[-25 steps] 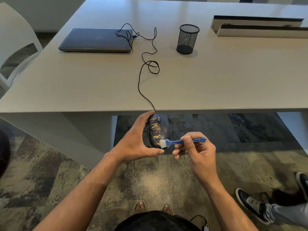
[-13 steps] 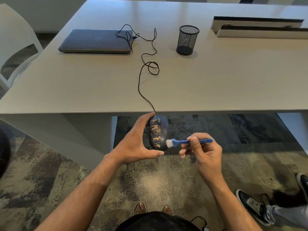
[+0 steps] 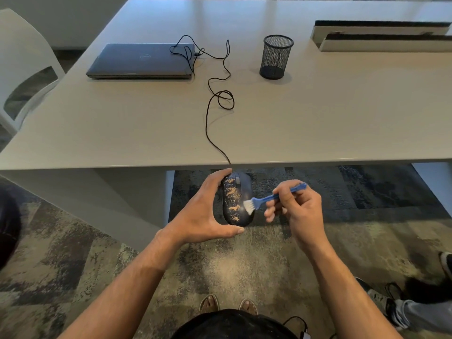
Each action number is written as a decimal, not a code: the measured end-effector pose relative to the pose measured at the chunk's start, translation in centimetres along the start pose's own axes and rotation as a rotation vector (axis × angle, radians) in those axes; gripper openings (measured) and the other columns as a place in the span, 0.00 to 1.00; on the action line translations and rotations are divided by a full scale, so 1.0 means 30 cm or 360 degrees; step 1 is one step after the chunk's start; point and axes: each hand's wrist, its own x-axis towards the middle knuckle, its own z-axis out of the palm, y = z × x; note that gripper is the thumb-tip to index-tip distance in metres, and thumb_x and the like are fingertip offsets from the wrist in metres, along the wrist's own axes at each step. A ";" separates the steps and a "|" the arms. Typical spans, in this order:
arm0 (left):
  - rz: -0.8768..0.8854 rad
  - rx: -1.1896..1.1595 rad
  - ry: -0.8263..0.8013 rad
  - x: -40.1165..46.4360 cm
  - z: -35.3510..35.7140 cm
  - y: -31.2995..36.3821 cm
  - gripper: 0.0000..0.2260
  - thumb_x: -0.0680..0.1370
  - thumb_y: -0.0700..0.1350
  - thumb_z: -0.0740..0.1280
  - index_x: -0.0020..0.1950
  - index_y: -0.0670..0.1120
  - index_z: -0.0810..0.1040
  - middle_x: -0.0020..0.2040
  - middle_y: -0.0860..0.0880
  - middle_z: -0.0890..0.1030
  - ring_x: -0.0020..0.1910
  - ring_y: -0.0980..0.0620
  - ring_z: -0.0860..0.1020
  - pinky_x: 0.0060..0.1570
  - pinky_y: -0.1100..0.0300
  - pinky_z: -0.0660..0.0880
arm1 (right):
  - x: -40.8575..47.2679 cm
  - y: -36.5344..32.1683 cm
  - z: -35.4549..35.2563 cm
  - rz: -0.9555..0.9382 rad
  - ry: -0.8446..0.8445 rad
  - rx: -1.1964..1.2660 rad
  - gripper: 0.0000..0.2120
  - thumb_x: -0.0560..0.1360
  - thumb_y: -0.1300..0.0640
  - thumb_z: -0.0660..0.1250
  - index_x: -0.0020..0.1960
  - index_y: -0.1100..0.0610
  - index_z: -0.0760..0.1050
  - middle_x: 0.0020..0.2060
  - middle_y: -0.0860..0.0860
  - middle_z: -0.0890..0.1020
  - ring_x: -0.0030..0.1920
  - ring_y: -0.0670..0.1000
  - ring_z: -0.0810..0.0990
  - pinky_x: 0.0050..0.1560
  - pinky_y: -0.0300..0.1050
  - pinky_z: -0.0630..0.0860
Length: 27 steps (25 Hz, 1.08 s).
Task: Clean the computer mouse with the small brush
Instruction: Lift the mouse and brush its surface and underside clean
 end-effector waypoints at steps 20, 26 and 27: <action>-0.0024 -0.0051 0.0039 -0.011 -0.007 -0.018 0.53 0.62 0.57 0.82 0.79 0.58 0.54 0.75 0.57 0.64 0.74 0.60 0.65 0.74 0.63 0.62 | 0.086 -0.045 -0.007 -0.0306 -0.0225 -0.0816 0.06 0.78 0.51 0.67 0.49 0.52 0.81 0.37 0.51 0.86 0.37 0.51 0.86 0.40 0.49 0.84; -0.0058 -0.0065 0.0066 -0.014 -0.007 -0.032 0.53 0.62 0.58 0.81 0.79 0.59 0.53 0.76 0.58 0.63 0.75 0.60 0.63 0.73 0.65 0.60 | -0.066 -0.028 -0.007 -0.0394 -0.0162 -0.0733 0.06 0.79 0.52 0.67 0.46 0.51 0.81 0.35 0.51 0.85 0.31 0.50 0.85 0.31 0.50 0.82; -0.0057 -0.0065 0.0069 -0.014 -0.005 -0.033 0.53 0.62 0.59 0.81 0.79 0.60 0.53 0.76 0.59 0.63 0.75 0.61 0.63 0.73 0.65 0.60 | -0.093 -0.023 -0.005 -0.0386 -0.0168 -0.0714 0.06 0.79 0.52 0.67 0.46 0.50 0.81 0.34 0.51 0.85 0.31 0.50 0.85 0.31 0.48 0.82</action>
